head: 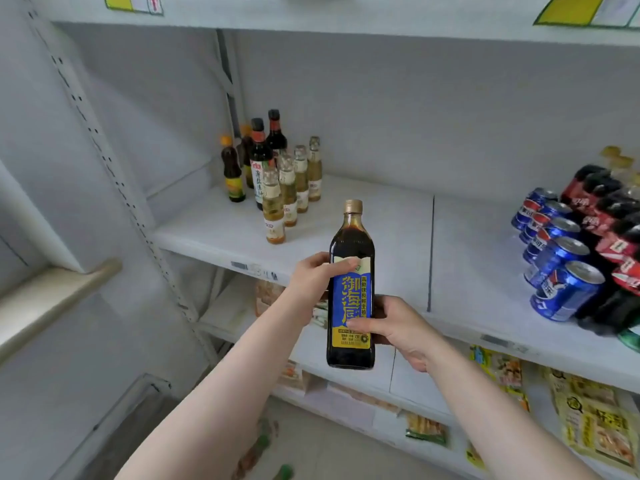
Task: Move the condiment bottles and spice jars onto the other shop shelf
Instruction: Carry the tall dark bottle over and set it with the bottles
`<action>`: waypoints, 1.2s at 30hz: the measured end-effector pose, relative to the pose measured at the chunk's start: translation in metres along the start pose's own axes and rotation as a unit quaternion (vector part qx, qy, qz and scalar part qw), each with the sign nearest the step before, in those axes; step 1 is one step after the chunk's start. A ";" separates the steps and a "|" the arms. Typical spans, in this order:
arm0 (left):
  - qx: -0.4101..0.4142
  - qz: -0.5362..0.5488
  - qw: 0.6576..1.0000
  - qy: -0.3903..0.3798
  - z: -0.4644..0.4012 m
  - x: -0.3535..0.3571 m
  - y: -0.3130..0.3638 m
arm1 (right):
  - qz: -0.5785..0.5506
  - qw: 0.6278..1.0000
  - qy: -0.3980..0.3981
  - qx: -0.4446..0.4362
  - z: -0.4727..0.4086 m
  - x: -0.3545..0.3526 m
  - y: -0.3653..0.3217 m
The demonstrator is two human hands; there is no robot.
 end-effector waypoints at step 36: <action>0.166 -0.105 0.973 0.117 -0.305 -0.042 0.058 | 0.096 0.969 0.184 -0.137 -0.344 -0.063 -0.092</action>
Point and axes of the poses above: each hand's wrist, its own z-axis away from the middle knuckle, its own x-axis out of the palm, y = z × x, the point moved 1 cm from there along -z, towards the middle knuckle, and after that the axes turned 15 degrees about -z, right-handed, at the moved point
